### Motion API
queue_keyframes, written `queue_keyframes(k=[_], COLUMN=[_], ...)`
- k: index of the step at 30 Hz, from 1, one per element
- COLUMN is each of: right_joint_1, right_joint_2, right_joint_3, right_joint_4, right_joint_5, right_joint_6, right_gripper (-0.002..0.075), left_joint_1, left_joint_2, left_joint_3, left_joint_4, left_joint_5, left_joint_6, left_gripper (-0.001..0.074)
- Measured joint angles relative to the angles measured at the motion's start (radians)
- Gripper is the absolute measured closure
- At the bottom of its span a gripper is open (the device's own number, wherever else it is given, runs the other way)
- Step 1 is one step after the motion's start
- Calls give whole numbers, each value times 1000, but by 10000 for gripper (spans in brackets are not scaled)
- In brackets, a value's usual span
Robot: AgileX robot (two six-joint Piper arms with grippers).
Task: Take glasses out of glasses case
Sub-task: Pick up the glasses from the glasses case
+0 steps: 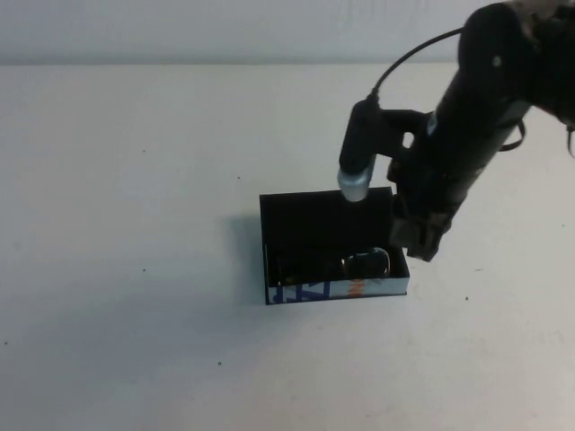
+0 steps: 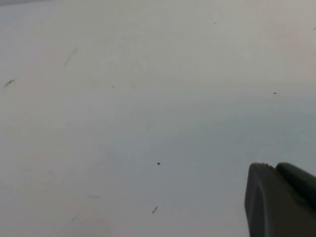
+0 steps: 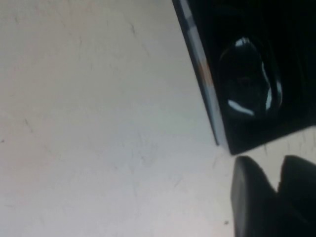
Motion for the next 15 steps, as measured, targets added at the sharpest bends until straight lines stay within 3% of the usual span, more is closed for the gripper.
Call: queue_keyframes(k=[6,9,15], right_joint_1=[35,46,52], right_joint_2=[117,166,219], right_joint_3=[-67,-69,-81], right_joint_4=[17,23,26], right_joint_5=[-39,-108,-193], right_joint_6=[-202,-268,-289], right_gripper=[363,363,465], left_joint_1=[0,0,0], left_joint_2=[0,0,0], left_joint_3=[0,0,0], left_joint_4=[0,0,0], left_joint_5=[0,0,0], left_joint_6=[0,0,0], left_gripper=[740,740,740])
